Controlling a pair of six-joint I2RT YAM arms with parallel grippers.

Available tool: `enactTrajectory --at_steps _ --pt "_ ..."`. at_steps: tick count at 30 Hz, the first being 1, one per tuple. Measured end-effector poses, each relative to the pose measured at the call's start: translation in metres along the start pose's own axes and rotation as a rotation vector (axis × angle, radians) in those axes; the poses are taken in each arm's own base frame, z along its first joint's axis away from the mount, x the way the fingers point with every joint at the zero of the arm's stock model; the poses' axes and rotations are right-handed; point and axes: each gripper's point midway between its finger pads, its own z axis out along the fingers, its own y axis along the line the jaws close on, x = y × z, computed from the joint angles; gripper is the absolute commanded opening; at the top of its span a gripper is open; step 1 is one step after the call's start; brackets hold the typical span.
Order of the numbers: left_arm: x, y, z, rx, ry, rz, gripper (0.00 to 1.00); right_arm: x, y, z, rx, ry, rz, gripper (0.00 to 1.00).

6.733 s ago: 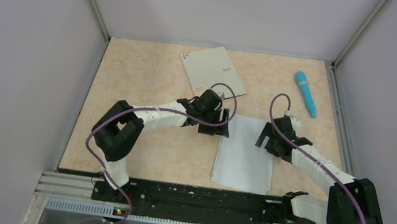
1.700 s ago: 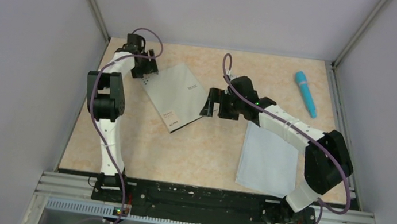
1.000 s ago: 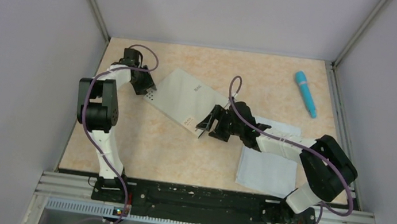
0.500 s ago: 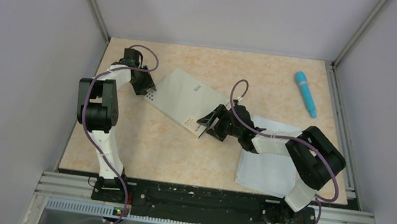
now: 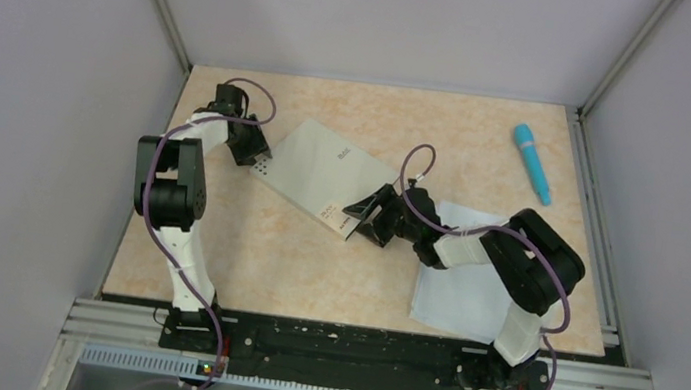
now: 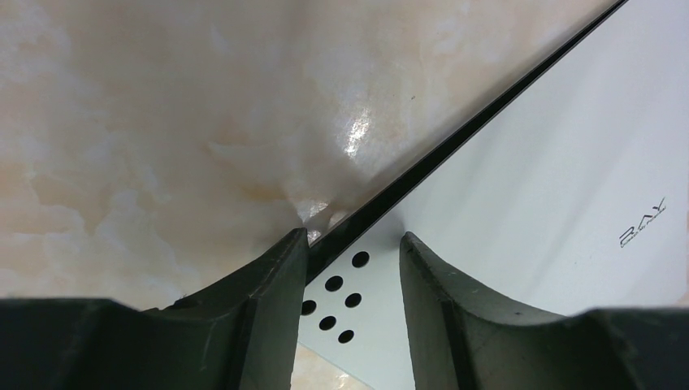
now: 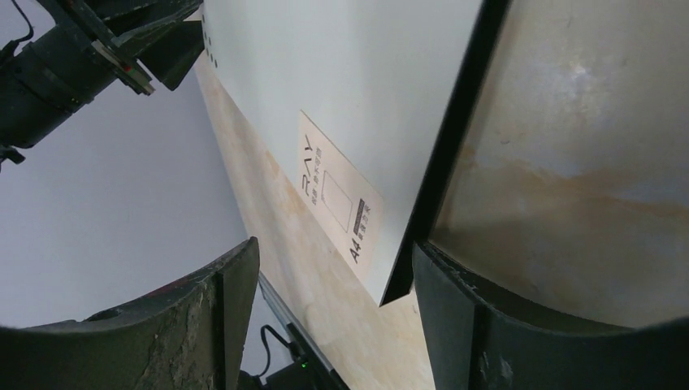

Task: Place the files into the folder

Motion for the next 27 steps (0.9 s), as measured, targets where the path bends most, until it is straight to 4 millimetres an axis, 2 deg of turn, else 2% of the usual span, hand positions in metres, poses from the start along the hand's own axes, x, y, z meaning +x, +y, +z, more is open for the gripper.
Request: enactTrajectory --at_steps 12,21,23,27 --pt "0.002 0.002 -0.001 -0.011 0.011 -0.002 0.51 -0.012 -0.005 0.009 -0.039 -0.02 0.064 0.66" --pt "0.001 0.001 -0.001 -0.016 0.022 0.001 0.51 -0.016 0.001 0.024 -0.101 -0.023 0.088 0.6" --pt "0.0 0.0 0.0 -0.013 0.023 0.003 0.52 -0.017 0.002 0.027 -0.119 -0.026 0.089 0.54" --pt "-0.005 -0.003 -0.003 -0.009 0.019 0.008 0.58 -0.018 -0.001 0.033 -0.144 -0.04 0.081 0.32"
